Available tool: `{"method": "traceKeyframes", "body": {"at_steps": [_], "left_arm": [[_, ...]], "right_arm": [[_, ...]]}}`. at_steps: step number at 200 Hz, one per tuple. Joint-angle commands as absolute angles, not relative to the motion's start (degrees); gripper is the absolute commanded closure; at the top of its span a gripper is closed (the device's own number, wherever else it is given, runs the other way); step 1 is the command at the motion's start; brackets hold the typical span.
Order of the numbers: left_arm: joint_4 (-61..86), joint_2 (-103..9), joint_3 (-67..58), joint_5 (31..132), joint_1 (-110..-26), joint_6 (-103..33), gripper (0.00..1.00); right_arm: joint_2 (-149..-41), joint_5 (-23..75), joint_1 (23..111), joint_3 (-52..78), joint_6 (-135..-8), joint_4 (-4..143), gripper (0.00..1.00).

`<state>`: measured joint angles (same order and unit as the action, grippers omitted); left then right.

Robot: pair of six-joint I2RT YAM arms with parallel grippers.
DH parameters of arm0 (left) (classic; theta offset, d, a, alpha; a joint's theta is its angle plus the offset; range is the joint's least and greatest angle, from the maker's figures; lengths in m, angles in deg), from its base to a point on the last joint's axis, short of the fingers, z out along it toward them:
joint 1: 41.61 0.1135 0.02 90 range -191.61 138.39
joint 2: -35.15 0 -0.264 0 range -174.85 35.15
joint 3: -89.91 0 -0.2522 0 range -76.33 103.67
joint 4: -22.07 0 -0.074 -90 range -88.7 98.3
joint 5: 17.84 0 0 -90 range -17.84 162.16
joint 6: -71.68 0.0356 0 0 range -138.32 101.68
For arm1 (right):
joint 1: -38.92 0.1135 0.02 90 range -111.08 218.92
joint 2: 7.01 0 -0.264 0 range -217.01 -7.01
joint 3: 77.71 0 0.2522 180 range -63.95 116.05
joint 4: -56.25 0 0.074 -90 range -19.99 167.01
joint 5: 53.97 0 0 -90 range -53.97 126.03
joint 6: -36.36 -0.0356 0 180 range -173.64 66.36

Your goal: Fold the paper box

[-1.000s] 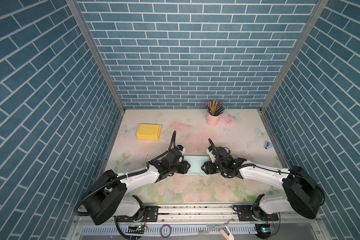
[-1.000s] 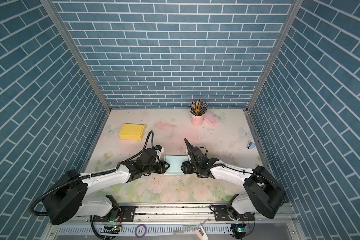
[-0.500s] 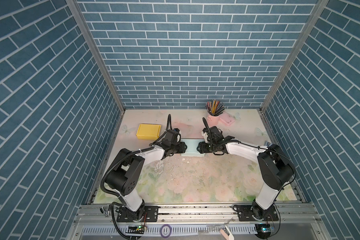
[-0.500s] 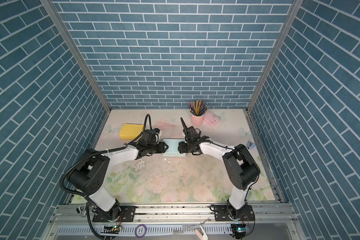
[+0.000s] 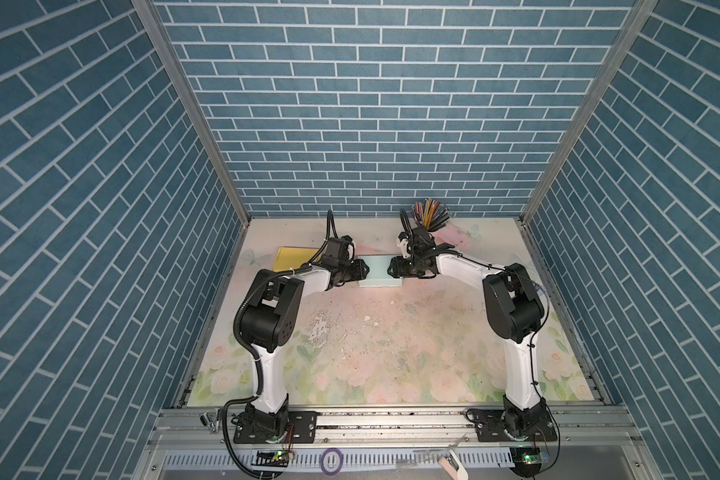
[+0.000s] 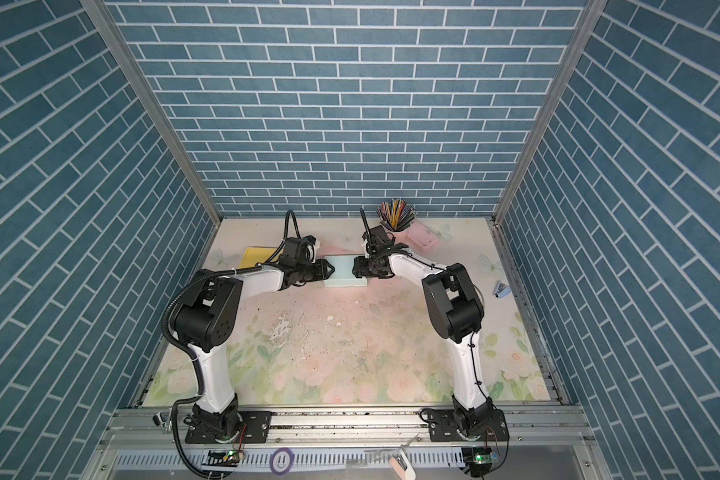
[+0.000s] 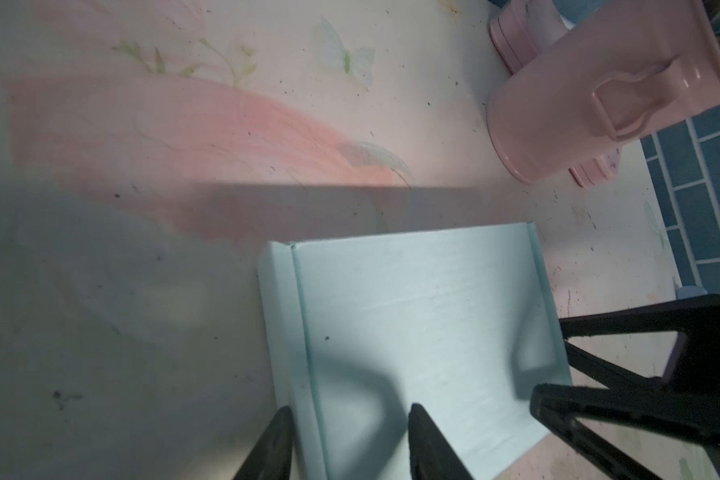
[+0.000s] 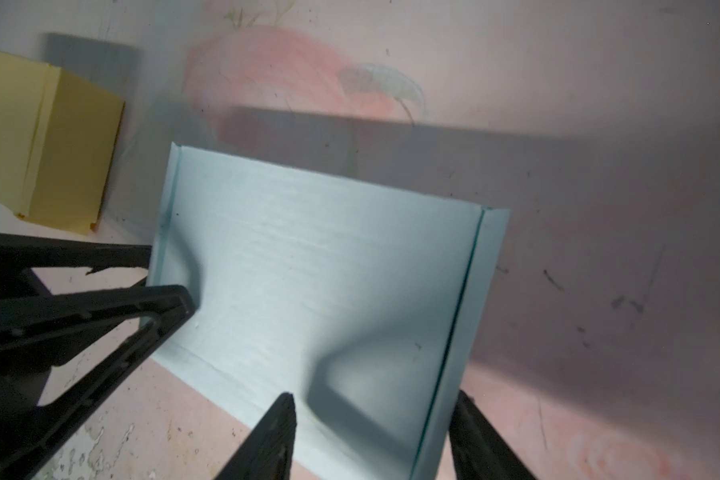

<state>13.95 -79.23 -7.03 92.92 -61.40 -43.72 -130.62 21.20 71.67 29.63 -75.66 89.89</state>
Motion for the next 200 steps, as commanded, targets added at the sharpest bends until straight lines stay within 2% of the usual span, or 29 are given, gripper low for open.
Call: {"method": "traceKeyframes", "body": {"at_steps": [1, 50, 58, 81, 108, 124, 140, 200], "left_arm": [[15.5, -81.0, -3.0, 100.4, -63.1, -42.7, 0.54], [15.7, -81.5, -2.0, 99.6, -62.0, -42.7, 0.53], [15.9, -81.3, -2.2, 99.6, -61.8, -42.9, 0.51], [16.7, -80.2, -3.4, 99.5, -61.3, -43.5, 0.38], [15.5, -78.5, -3.8, 99.1, -61.0, -43.5, 0.22], [14.9, -77.1, -4.4, 98.7, -60.8, -43.6, 0.15], [14.6, -75.4, -5.5, 98.3, -60.7, -43.9, 0.01], [11.3, -60.4, -15.9, 96.3, -60.7, -41.6, 0.01]], "right_arm": [[-133.9, 12.7, 73.7, 34.5, -73.0, 89.4, 0.41], [-136.9, 12.9, 72.9, 37.8, -73.3, 90.2, 0.43], [-136.6, 13.4, 72.9, 37.7, -73.3, 90.2, 0.43], [-134.1, 15.1, 72.8, 35.8, -73.1, 89.8, 0.38], [-129.5, 17.6, 72.4, 33.6, -72.6, 89.9, 0.28], [-127.4, 18.8, 72.2, 32.7, -72.4, 90.1, 0.03], [-124.7, 19.9, 72.1, 30.6, -72.0, 89.1, 0.02], [-110.0, 18.9, 72.1, 15.0, -72.6, 78.6, 0.02]]}}
